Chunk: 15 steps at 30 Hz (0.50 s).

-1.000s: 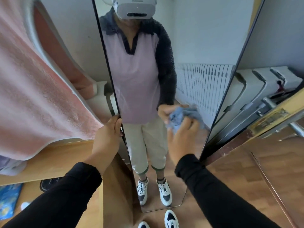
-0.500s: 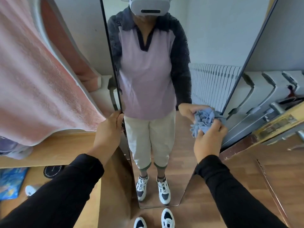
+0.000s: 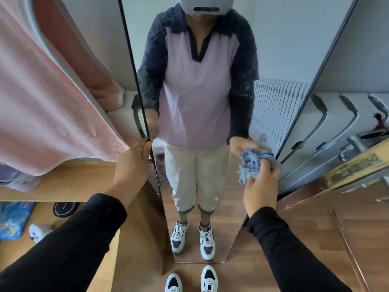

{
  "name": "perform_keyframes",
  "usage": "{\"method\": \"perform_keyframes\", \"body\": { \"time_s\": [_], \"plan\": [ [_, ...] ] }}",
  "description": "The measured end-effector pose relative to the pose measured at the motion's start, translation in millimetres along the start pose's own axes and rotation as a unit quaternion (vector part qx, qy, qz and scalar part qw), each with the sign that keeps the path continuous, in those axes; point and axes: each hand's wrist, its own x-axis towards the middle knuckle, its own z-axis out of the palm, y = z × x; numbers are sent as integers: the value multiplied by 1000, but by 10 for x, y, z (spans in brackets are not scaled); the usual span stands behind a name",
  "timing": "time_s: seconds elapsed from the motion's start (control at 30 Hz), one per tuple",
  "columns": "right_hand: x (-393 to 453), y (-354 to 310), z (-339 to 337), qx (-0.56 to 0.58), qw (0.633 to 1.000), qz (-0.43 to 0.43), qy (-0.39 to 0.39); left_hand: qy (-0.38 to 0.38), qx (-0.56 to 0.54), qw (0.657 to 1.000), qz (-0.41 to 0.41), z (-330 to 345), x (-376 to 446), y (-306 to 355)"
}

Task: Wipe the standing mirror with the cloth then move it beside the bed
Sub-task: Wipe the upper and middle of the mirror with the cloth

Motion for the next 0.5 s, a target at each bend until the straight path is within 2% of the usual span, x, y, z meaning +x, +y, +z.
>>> {"method": "perform_keyframes", "body": {
  "time_s": [0.03,0.1,0.17,0.23,0.33,0.43,0.5],
  "plan": [
    [33,72,-46,7,999,33,13,5,-7,1000,-1,15,-2,-1],
    [51,100,-71,5,999,45,19,15,-30,999,-8,51,-12,-4],
    [16,-9,-14,18,1000,7,18,17,-51,998,-30,85,-30,-18],
    [-83,-209,88,22,997,-68,1,10,-83,995,-52,101,-57,-29],
    [-257,-463,320,27,983,-161,-82,6,-133,988,-83,123,-74,-53],
    [-286,-461,425,32,973,-197,-120,6,-168,980,-104,101,-87,-33],
    [-203,-327,349,30,973,-199,-116,4,-179,978,-106,110,-95,-10]
  ]
}}
